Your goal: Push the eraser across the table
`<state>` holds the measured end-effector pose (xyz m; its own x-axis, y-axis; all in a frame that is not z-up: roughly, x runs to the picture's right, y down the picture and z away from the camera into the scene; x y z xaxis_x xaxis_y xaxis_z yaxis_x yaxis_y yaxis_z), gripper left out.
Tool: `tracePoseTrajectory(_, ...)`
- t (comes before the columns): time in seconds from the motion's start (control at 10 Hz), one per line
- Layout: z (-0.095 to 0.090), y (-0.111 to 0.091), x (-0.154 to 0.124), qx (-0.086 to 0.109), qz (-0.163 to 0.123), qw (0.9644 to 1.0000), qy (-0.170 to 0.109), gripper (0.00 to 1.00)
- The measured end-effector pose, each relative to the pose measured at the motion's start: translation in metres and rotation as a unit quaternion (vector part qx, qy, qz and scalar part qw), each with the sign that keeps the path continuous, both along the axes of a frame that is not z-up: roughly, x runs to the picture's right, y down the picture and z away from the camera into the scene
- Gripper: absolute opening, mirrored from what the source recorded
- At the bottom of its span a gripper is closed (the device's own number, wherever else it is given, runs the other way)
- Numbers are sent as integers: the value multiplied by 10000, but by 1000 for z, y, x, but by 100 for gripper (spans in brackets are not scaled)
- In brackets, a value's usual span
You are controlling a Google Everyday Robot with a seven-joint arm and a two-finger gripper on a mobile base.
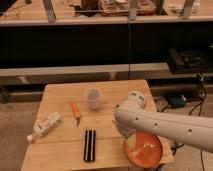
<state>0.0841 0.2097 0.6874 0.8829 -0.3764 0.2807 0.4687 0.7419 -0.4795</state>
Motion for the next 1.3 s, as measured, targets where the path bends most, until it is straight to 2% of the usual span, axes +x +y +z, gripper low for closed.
tracePoseTrajectory(1.0, 10, 16, -16, -5, -301, 9994, -176, 80)
tracePoseTrajectory(1.1, 11, 17, -18, -7, -321, 9993, -183, 76)
tracePoseTrajectory(1.3, 14, 20, -24, -9, -392, 9990, -212, 57)
